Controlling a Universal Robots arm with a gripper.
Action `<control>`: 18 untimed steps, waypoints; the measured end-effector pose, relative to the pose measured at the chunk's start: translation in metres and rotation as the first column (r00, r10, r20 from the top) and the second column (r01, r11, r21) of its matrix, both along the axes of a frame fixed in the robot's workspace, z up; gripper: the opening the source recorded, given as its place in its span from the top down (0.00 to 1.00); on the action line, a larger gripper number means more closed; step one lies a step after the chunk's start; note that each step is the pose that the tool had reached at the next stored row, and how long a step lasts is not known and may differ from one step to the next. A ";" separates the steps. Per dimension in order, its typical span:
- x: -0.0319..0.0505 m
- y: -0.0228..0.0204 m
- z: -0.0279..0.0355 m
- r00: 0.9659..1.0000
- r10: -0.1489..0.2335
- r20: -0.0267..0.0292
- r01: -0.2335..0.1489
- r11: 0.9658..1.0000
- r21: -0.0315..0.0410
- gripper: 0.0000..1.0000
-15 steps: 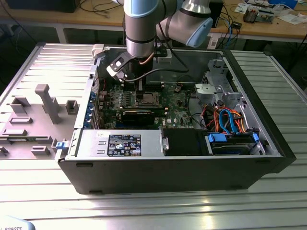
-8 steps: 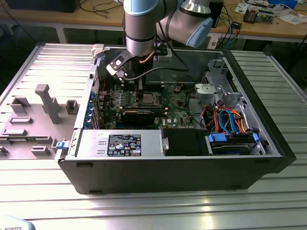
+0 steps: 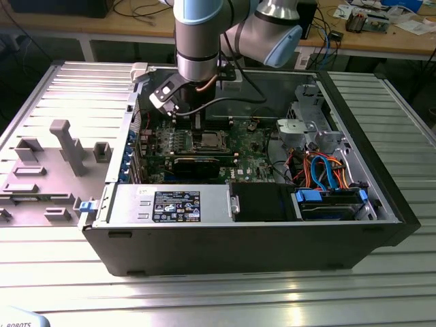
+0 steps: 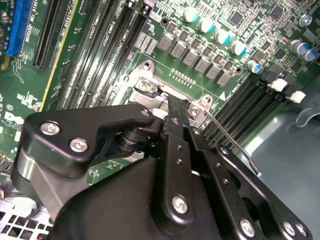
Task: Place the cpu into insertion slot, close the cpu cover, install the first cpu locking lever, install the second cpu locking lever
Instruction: 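Close the cpu cover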
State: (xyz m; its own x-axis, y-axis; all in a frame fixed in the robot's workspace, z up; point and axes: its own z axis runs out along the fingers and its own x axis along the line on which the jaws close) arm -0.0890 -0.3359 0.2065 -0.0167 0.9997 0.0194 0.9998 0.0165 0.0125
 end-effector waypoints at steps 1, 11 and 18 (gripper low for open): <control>0.0000 0.0000 0.0000 1.000 0.000 0.000 0.000 1.000 0.000 0.89; 0.0000 0.0000 0.0028 1.000 0.000 0.000 0.000 1.000 0.000 0.89; 0.0047 0.0000 0.0046 1.000 0.000 0.000 0.000 1.000 0.000 0.89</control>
